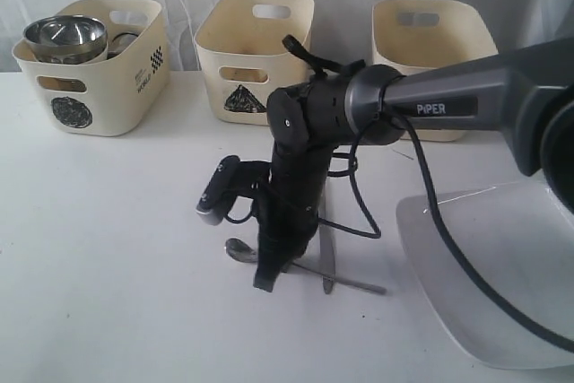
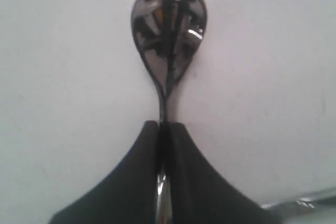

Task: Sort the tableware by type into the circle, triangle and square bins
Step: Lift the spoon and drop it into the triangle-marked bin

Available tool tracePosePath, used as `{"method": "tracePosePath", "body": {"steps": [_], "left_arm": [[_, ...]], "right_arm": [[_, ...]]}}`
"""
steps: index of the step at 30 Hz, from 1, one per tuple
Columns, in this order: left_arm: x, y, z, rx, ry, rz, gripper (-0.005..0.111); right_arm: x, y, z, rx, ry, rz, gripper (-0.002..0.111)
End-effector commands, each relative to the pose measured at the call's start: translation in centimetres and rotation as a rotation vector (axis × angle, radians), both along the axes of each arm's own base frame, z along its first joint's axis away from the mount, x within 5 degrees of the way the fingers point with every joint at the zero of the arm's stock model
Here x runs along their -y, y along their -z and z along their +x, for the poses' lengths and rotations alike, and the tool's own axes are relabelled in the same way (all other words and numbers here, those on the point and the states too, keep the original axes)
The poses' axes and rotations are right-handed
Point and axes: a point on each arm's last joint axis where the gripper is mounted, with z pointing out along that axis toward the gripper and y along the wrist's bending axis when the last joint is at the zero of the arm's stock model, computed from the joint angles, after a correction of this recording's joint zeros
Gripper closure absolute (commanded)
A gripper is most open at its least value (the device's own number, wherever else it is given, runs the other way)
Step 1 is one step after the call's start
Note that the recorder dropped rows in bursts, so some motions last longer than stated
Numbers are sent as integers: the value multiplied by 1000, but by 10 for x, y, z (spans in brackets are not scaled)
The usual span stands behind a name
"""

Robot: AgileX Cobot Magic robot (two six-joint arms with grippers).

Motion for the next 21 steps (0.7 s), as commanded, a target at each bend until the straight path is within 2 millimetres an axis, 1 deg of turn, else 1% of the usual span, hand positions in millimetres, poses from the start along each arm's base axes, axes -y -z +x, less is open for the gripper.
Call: {"method": "tracePosePath", "body": {"steps": [1, 5, 7, 10, 12, 15, 17, 21], "left_arm": [[0, 1, 0, -3, 6, -6, 107], [0, 1, 0, -3, 6, -6, 107], [0, 1, 0, -3, 6, -6, 107], [0, 1, 0, -3, 6, -6, 107], [0, 1, 0, -3, 6, -6, 107], [0, 1, 0, -3, 6, -6, 107], [0, 1, 0, -3, 6, -6, 107], [0, 1, 0, -3, 6, -6, 107]], "right_arm": [[-19, -6, 1, -36, 109, 161, 108], [-25, -11, 3, -30, 179, 250, 108], [-27, -18, 5, -10, 211, 294, 108], [-27, -36, 9, 29, 272, 385, 108], [-24, -53, 11, 75, 313, 450, 108], [-13, -77, 8, 121, 366, 523, 108], [-1, -87, 9, 153, 408, 558, 108], [29, -105, 22, 246, 583, 687, 108]]}}
